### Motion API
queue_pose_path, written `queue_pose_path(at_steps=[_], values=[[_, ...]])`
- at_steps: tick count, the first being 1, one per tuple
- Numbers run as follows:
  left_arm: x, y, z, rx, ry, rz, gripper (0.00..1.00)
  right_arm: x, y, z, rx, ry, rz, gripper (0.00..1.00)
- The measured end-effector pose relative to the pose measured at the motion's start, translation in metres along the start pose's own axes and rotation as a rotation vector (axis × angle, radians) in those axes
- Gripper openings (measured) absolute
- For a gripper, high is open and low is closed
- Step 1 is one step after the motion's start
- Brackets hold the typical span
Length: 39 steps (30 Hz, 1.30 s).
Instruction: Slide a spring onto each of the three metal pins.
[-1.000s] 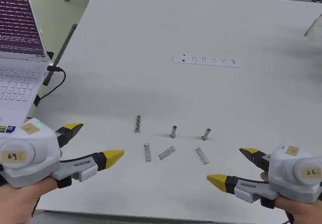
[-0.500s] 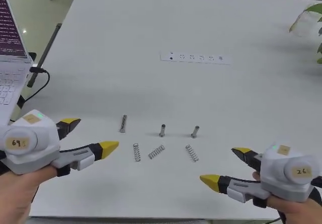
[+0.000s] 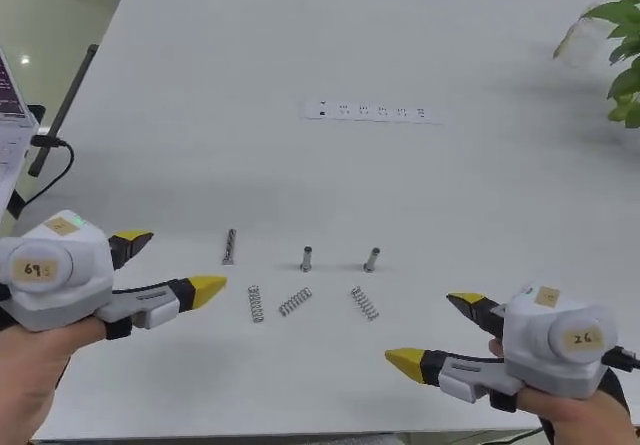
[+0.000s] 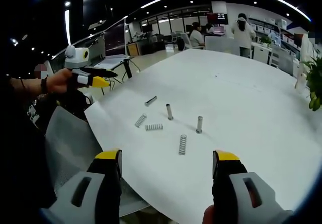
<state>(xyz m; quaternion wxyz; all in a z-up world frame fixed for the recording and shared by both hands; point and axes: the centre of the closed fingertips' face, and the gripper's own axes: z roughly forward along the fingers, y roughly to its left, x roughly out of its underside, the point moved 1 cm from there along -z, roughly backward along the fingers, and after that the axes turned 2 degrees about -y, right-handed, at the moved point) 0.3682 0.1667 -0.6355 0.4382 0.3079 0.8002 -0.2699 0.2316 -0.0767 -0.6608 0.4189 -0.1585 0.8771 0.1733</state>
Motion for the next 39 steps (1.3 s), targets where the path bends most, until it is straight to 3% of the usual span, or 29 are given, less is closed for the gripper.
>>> queue_pose_path(at_steps=[7, 18, 31, 39], values=[[-0.003, 0.006, 0.011, 0.003, 0.006, 0.000, 0.67, -0.001, 0.000, 0.000, 0.000, -0.003, 0.006, 0.72], [0.003, 0.008, 0.030, 0.028, 0.049, 0.031, 0.66, -0.001, -0.005, -0.003, 0.006, 0.002, 0.011, 0.72], [0.006, 0.010, 0.060, 0.060, 0.069, 0.040, 0.65, -0.001, -0.005, -0.004, 0.006, 0.002, 0.012, 0.71], [0.020, 0.010, 0.080, 0.068, 0.091, 0.027, 0.62, 0.002, -0.004, -0.005, 0.004, 0.008, 0.012, 0.71]])
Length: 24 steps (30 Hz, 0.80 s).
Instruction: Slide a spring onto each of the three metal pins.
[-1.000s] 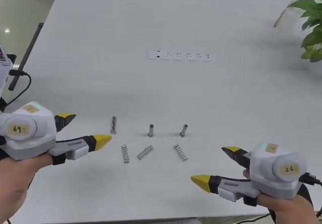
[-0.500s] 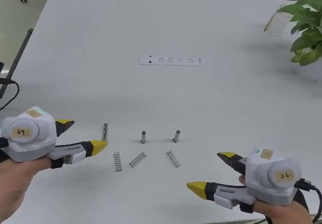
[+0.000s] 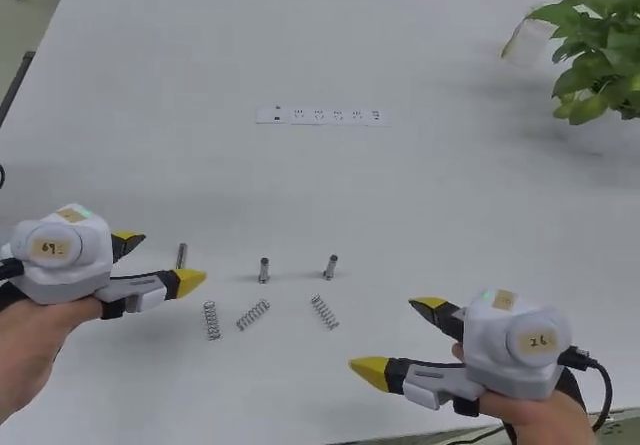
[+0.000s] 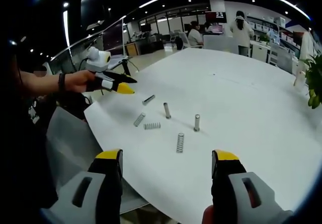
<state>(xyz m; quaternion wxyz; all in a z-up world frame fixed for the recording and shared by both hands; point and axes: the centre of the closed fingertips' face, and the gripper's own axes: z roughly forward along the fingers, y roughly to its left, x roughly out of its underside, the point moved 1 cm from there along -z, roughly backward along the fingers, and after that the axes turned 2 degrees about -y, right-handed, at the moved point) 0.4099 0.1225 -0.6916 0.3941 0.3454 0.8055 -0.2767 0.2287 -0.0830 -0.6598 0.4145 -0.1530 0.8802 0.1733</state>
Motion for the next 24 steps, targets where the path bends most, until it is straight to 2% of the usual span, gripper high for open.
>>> queue_pose_path(at_steps=[6, 12, 24], values=[[0.005, 0.003, 0.012, -0.005, 0.008, -0.024, 0.60, 0.003, -0.003, -0.002, 0.008, 0.006, 0.008, 0.70], [0.009, 0.013, 0.022, -0.031, 0.022, -0.062, 0.54, 0.003, -0.005, -0.005, 0.015, 0.010, 0.009, 0.70], [0.012, 0.023, 0.039, -0.047, 0.036, -0.104, 0.47, 0.007, -0.003, -0.002, 0.010, 0.020, 0.019, 0.68]])
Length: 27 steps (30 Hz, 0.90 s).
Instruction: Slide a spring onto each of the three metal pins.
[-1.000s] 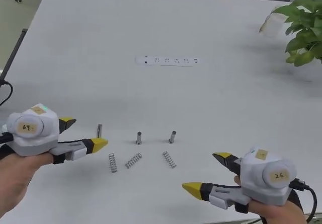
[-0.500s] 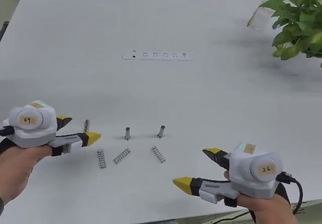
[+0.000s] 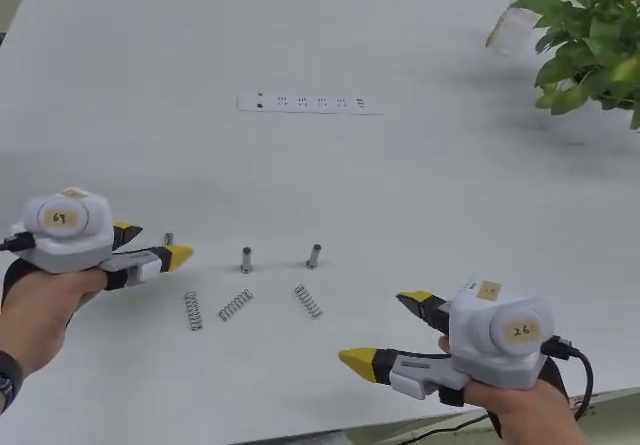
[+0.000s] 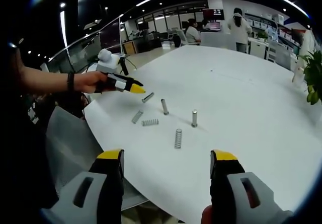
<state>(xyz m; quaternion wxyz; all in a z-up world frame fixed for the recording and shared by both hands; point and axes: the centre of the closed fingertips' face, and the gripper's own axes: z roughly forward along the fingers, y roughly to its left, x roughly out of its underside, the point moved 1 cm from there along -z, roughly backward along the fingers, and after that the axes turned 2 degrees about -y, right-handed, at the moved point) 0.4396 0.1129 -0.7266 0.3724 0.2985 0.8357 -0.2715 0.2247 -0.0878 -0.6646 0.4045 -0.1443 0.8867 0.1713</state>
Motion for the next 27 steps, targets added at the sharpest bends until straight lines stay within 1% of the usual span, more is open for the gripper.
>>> queue_pose_path(at_steps=[5, 7, 8, 13, 17, 19, 20, 23, 27], values=[[0.002, 0.005, 0.007, -0.009, 0.010, -0.019, 0.44, 0.001, 0.000, -0.001, -0.001, 0.009, -0.005, 0.68], [0.006, 0.010, 0.010, -0.025, 0.027, -0.032, 0.42, 0.002, -0.001, -0.001, 0.001, 0.011, -0.005, 0.68], [0.007, 0.012, 0.012, -0.025, 0.033, -0.033, 0.40, 0.002, -0.001, -0.001, 0.004, 0.013, -0.005, 0.68], [0.012, 0.018, 0.017, -0.040, 0.051, -0.049, 0.35, 0.001, -0.003, -0.002, 0.008, 0.015, -0.005, 0.68], [0.013, 0.020, 0.019, -0.052, 0.055, -0.064, 0.28, 0.001, -0.004, -0.001, 0.010, 0.014, -0.002, 0.67], [0.017, 0.022, 0.022, -0.063, 0.075, -0.068, 0.26, 0.001, -0.003, 0.000, 0.009, 0.016, -0.003, 0.67], [0.019, 0.024, 0.023, -0.078, 0.087, -0.069, 0.23, 0.000, -0.003, 0.001, 0.007, 0.016, -0.004, 0.67], [0.021, 0.027, 0.023, -0.099, 0.093, -0.080, 0.16, 0.000, -0.002, 0.002, 0.006, 0.019, -0.006, 0.67], [0.023, 0.030, 0.026, -0.111, 0.105, -0.087, 0.13, 0.000, -0.002, 0.002, 0.004, 0.020, -0.006, 0.67]])
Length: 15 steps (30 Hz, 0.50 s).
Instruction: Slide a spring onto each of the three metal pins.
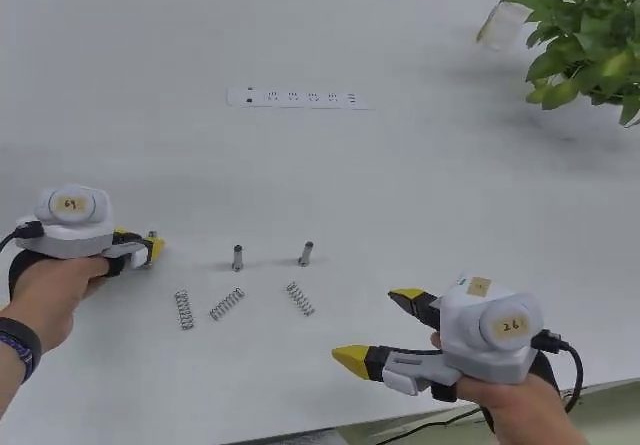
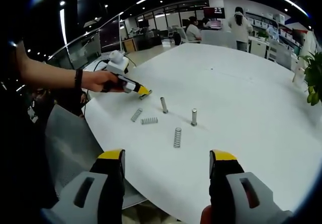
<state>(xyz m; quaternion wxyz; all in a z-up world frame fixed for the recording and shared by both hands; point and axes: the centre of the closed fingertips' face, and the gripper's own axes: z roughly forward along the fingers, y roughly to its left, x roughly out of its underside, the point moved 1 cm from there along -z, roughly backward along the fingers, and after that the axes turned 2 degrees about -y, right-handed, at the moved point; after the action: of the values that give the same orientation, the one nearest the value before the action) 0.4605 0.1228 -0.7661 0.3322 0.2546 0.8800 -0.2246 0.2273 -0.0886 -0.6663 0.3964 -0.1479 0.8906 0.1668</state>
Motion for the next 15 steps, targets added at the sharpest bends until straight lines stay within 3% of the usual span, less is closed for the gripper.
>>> queue_pose_path(at_steps=[6, 15], values=[[0.002, 0.004, 0.006, -0.034, 0.010, -0.017, 0.10, 0.000, 0.000, 0.001, -0.002, 0.003, 0.000, 0.67], [-0.004, 0.004, 0.015, -0.049, 0.014, 0.027, 0.02, 0.000, 0.001, 0.003, -0.006, 0.004, -0.001, 0.67]])
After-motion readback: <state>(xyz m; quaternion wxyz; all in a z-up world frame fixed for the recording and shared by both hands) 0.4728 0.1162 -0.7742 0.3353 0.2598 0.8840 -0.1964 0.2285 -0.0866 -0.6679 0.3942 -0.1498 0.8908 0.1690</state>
